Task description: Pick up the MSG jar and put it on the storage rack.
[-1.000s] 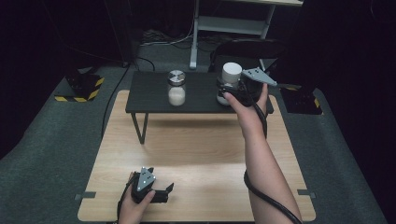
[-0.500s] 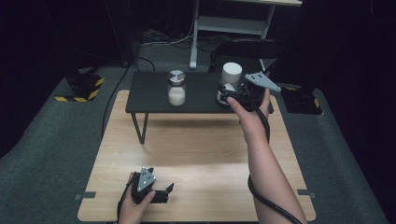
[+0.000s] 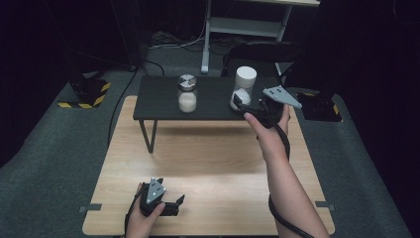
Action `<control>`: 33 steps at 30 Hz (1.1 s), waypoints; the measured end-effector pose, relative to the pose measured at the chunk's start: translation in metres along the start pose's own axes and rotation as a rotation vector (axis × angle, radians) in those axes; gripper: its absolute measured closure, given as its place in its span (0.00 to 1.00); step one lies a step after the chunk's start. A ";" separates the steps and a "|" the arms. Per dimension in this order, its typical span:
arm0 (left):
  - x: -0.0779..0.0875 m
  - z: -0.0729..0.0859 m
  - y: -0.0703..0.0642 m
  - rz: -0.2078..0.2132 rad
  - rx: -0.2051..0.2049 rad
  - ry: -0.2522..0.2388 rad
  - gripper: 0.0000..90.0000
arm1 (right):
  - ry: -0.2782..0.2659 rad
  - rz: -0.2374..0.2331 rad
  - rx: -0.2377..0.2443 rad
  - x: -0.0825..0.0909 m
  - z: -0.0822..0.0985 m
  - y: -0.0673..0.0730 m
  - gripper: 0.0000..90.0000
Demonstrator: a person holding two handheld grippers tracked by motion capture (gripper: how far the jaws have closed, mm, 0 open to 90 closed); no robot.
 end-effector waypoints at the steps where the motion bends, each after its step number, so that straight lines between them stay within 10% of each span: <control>1: 0.000 0.000 0.000 0.000 -0.001 0.000 0.01 | -0.001 -0.002 0.000 0.002 0.001 -0.001 0.00; 33: 0.000 0.000 0.000 -0.006 0.002 0.000 0.01 | -0.038 -0.049 0.040 0.053 0.048 0.002 0.00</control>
Point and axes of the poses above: each handheld gripper's, and its own axes: x roughly backward along the jaws, z roughly out of its underside, y roughly to its left, the point moved 6 cm from there along -x, roughly forward along the jaws, and after that the axes turned 1 degree about z, right-handed, at the moved point
